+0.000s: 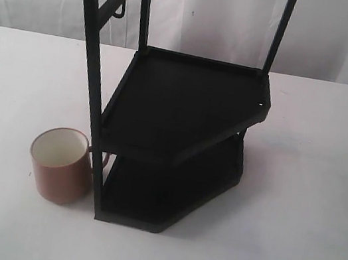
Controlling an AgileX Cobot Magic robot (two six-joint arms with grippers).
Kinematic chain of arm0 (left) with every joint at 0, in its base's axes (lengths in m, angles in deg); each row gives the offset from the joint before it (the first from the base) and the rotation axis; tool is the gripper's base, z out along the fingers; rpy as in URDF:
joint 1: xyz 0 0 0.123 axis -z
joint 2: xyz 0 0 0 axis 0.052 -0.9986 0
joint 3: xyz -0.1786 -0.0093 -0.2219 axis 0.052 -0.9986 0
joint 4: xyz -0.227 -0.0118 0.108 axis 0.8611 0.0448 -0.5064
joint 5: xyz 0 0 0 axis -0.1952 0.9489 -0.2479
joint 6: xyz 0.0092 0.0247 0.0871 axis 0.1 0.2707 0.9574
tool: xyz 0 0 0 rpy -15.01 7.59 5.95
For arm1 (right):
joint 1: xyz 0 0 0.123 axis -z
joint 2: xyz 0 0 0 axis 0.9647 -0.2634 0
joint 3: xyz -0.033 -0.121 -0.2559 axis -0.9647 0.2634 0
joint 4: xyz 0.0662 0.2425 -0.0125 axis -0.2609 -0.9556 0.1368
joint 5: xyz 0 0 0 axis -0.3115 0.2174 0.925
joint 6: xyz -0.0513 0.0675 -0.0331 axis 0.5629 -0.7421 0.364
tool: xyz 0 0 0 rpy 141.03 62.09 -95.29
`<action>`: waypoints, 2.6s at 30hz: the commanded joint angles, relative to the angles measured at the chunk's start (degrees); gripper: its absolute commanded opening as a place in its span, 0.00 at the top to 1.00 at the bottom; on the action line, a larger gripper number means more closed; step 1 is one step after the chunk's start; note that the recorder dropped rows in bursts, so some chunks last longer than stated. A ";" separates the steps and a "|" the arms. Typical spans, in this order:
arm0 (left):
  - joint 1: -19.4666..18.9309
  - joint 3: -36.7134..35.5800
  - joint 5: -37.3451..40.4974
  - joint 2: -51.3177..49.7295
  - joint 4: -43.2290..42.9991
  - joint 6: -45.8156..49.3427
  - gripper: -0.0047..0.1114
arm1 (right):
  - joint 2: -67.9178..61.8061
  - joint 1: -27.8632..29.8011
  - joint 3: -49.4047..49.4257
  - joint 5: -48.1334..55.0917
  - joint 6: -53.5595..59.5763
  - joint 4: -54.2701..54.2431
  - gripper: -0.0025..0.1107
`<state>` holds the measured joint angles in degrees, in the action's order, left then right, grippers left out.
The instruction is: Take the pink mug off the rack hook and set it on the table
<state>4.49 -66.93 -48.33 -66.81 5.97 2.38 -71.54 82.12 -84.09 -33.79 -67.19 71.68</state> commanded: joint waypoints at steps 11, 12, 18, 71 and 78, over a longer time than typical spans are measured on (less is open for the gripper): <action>-2.21 -13.73 -20.88 0.47 -0.44 -0.89 0.96 | -0.13 0.39 -0.44 -0.43 -0.11 0.17 0.98; -2.78 -14.93 -22.27 0.47 1.88 -0.89 0.96 | -0.13 0.39 -0.44 -0.43 -0.11 0.17 0.98; -5.41 -18.74 -23.09 0.52 6.75 -1.38 0.96 | -0.13 0.39 -0.44 -0.43 -0.11 0.17 0.98; -10.02 -18.74 -2.80 7.90 8.13 1.19 0.96 | -0.13 0.39 -0.44 -0.43 -0.09 0.17 0.98; -10.02 -18.74 -2.80 7.90 8.13 1.19 0.96 | -0.13 0.39 -0.44 -0.43 -0.09 0.17 0.98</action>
<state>-5.54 -85.52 -51.11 -59.13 13.89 3.57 -71.54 82.12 -84.09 -33.79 -67.19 71.68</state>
